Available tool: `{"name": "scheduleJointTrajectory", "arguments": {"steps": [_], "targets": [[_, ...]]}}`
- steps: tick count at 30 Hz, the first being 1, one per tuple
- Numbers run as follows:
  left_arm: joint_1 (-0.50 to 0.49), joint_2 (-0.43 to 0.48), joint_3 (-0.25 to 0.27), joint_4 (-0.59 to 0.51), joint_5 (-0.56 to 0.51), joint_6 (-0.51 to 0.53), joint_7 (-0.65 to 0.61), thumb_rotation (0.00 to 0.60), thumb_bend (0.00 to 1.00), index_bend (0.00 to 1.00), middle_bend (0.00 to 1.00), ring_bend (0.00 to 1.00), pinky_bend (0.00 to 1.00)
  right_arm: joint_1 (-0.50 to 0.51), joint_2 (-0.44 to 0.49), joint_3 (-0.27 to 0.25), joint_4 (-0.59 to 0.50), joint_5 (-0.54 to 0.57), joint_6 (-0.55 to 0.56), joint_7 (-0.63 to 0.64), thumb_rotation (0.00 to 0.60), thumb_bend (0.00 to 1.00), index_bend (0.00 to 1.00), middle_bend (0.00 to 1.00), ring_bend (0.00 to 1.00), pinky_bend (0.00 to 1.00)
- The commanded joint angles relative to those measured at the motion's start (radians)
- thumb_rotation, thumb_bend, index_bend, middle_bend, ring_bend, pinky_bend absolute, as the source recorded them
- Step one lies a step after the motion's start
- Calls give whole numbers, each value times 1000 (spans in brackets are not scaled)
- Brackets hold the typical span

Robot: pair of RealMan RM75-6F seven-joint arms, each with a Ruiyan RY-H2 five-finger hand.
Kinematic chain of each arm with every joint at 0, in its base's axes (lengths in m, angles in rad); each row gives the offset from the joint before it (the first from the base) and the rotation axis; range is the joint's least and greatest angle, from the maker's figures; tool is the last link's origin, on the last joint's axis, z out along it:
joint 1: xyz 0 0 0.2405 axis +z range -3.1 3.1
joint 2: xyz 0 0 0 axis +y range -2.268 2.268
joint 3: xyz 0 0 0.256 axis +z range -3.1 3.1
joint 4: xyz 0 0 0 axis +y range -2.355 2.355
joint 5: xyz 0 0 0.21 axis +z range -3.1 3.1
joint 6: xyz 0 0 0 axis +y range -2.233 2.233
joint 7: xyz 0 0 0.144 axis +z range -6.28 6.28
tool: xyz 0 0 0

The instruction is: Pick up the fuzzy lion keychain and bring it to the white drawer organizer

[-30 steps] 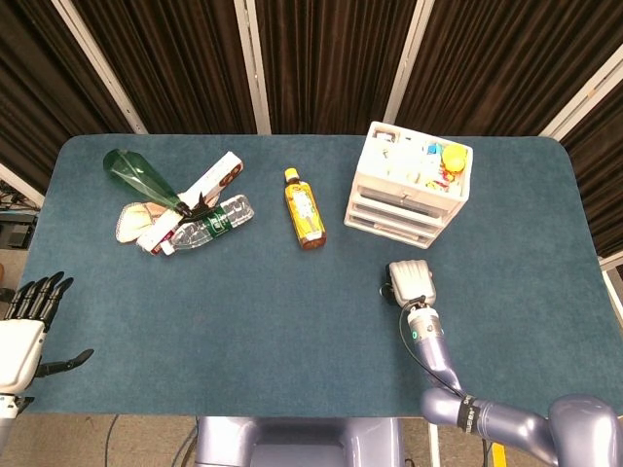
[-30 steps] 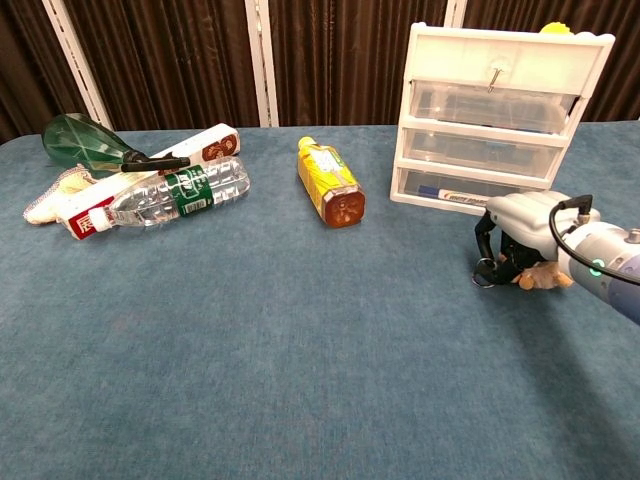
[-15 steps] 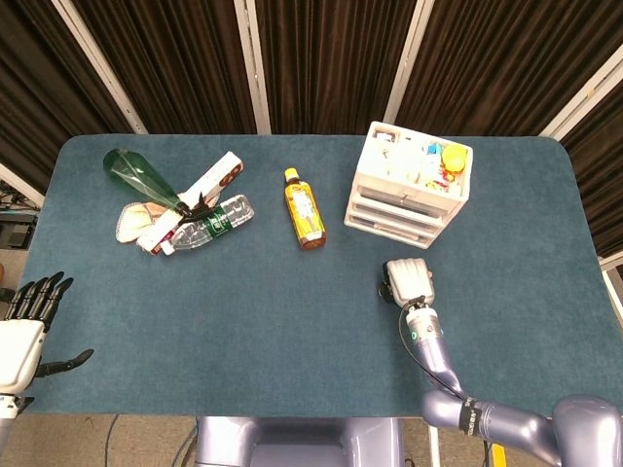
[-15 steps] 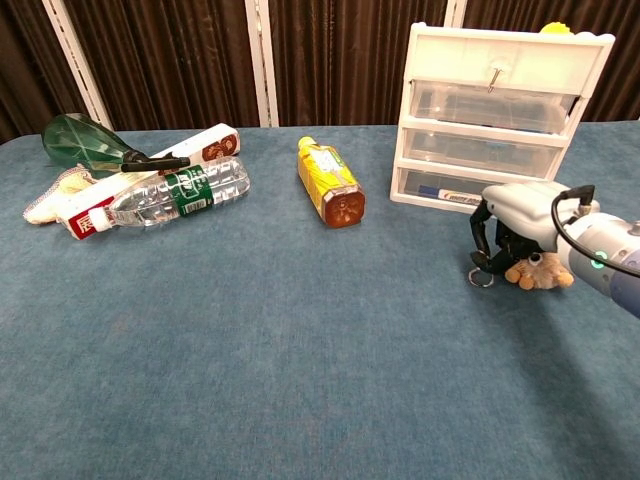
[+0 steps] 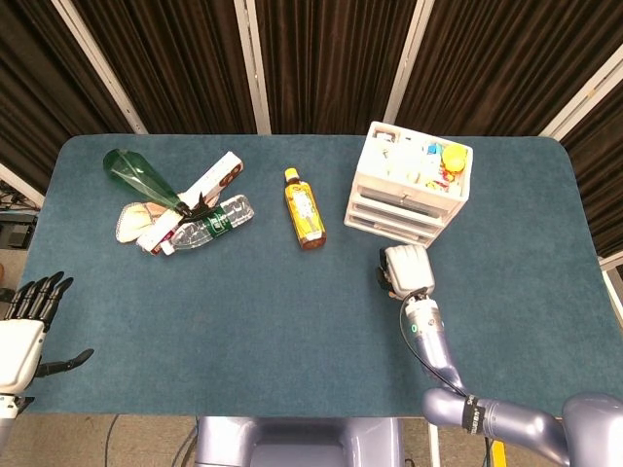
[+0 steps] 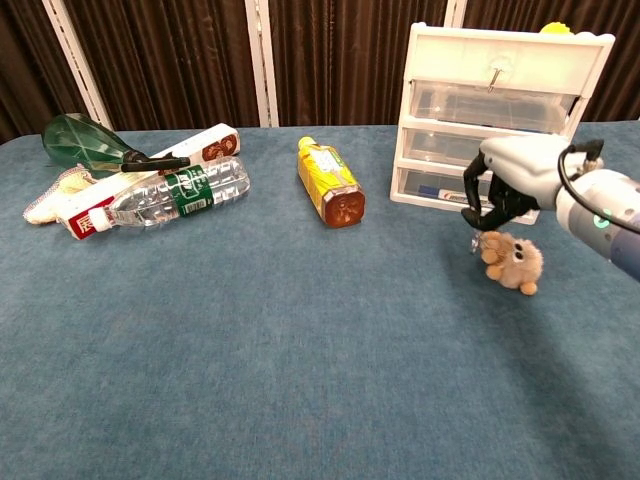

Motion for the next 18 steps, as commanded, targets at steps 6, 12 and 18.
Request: {"name": "scheduleJointTrajectory", "arguments": {"steps": [6, 12, 18], "targets": [[-1, 2, -1, -3, -6, -5, -5, 540, 29, 0, 0, 0, 0, 30, -16, 64, 16, -30, 71, 4, 600, 510, 668, 1000, 1000, 1000], [-2, 5, -2, -6, -11, -9, -12, 542, 28, 0, 0, 0, 0, 49, -49, 117, 73, -38, 133, 15, 600, 510, 673, 1000, 1000, 1000], [-3, 7, -1, -9, -14, -13, -15, 542, 29, 0, 0, 0, 0, 69, -74, 147, 118, -52, 173, 19, 600, 510, 677, 1000, 1000, 1000]]}}
